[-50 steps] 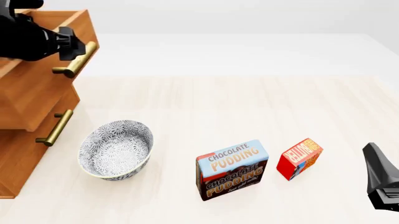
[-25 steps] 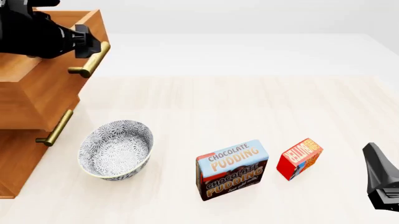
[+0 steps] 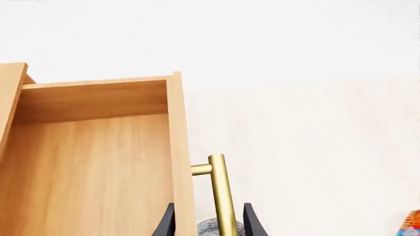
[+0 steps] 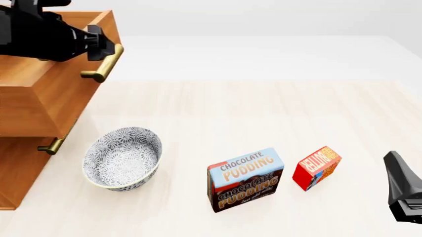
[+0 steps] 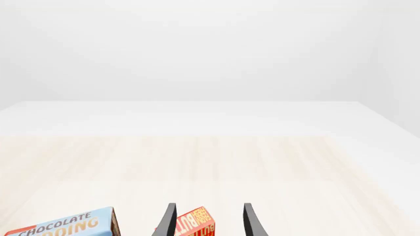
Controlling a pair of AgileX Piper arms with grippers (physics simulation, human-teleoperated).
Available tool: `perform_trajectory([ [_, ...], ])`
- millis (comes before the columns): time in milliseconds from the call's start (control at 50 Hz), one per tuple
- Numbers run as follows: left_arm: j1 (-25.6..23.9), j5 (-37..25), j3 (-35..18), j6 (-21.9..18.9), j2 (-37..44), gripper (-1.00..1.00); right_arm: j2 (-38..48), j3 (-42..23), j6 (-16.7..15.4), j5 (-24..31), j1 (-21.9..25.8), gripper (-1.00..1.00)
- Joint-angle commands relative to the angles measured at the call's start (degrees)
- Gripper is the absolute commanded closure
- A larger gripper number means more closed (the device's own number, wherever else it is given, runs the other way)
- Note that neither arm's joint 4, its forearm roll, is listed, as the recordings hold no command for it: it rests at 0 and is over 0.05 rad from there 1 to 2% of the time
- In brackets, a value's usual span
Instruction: Put the butter at the back in the top drawer of the cabinet and close it.
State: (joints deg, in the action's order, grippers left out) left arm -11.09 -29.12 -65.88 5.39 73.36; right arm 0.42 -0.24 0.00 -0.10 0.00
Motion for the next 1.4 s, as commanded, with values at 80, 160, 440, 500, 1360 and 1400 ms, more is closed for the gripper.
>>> perform_trajectory([
  [80, -1.8, 0.8, 2.3, -2.6, 5.3, -1.0, 0.0, 0.0, 0.0, 0.0, 0.0, -1.0],
  [160, -2.3, 1.1, 2.2, -2.4, 5.7, -1.0, 0.0, 0.0, 0.0, 0.0, 0.0, -1.0],
  [440, -3.6, 1.9, 2.2, -1.6, 6.6, -1.0, 0.0, 0.0, 0.0, 0.0, 0.0, -1.0],
  [500, -3.9, 2.1, 2.1, -1.4, 7.0, -1.0, 0.0, 0.0, 0.0, 0.0, 0.0, -1.0],
  [1360, -7.7, 1.6, 0.3, -0.8, 8.0, -1.0, 0.0, 0.0, 0.0, 0.0, 0.0, -1.0],
  [1400, -7.9, 1.6, 0.3, -0.8, 8.0, -1.0, 0.0, 0.0, 0.0, 0.0, 0.0, -1.0],
])
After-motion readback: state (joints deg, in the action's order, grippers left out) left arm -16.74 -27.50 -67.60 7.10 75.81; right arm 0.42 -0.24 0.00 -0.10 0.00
